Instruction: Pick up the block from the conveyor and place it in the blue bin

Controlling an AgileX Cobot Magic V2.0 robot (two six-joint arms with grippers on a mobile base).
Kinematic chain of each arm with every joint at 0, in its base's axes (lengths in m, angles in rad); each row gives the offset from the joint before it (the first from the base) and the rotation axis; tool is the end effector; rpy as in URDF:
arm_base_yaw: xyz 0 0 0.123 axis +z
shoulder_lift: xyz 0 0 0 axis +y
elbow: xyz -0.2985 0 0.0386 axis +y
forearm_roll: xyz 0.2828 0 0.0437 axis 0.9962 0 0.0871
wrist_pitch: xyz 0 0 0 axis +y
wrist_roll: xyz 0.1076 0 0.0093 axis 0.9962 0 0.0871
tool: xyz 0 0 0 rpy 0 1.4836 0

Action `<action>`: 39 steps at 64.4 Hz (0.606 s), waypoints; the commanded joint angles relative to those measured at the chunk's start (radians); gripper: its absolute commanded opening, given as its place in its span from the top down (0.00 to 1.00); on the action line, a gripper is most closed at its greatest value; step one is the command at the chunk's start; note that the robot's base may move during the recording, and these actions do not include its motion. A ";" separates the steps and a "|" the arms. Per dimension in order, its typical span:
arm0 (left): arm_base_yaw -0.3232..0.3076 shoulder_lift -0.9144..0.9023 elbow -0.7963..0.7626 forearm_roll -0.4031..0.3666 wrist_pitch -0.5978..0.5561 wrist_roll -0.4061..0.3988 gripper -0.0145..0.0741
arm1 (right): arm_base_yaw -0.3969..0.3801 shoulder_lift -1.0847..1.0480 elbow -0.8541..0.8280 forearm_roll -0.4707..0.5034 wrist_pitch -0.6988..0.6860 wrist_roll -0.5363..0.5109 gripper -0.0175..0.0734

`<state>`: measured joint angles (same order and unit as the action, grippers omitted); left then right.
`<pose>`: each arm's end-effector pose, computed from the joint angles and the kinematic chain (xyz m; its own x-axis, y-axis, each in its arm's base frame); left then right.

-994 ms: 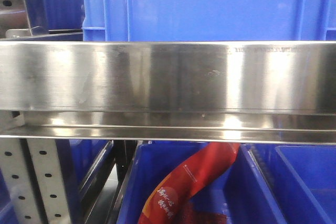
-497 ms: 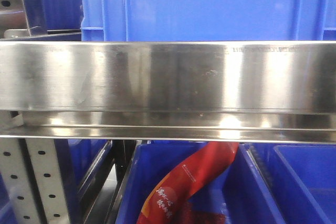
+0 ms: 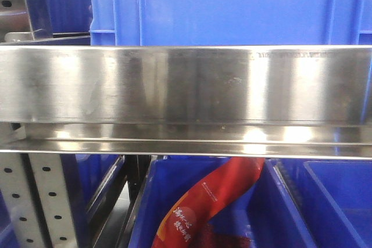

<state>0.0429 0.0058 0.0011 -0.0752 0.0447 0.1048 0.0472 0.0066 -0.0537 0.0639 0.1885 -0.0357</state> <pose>0.0927 0.0036 0.2088 0.0345 0.0312 -0.9989 -0.0406 0.9987 0.0298 0.0899 0.0055 0.2146 -0.0553 0.0245 -0.9982 -0.0576 0.9980 0.0277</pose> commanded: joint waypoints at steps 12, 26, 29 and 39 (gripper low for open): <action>0.002 -0.006 -0.001 0.001 -0.019 -0.004 0.96 | -0.014 -0.007 0.054 0.002 -0.112 -0.004 0.99; 0.002 -0.006 -0.001 0.001 -0.019 -0.004 0.96 | -0.014 -0.007 0.054 0.002 -0.101 -0.004 0.99; 0.002 -0.006 -0.001 0.001 -0.019 -0.004 0.96 | -0.014 -0.007 0.054 0.002 -0.101 -0.004 0.99; 0.002 -0.006 -0.001 0.001 -0.019 -0.004 0.96 | -0.014 -0.007 0.054 0.002 -0.101 -0.004 0.99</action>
<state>0.0429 0.0058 0.0011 -0.0752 0.0427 0.1048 0.0386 0.0039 -0.0029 0.0656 0.1065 -0.0357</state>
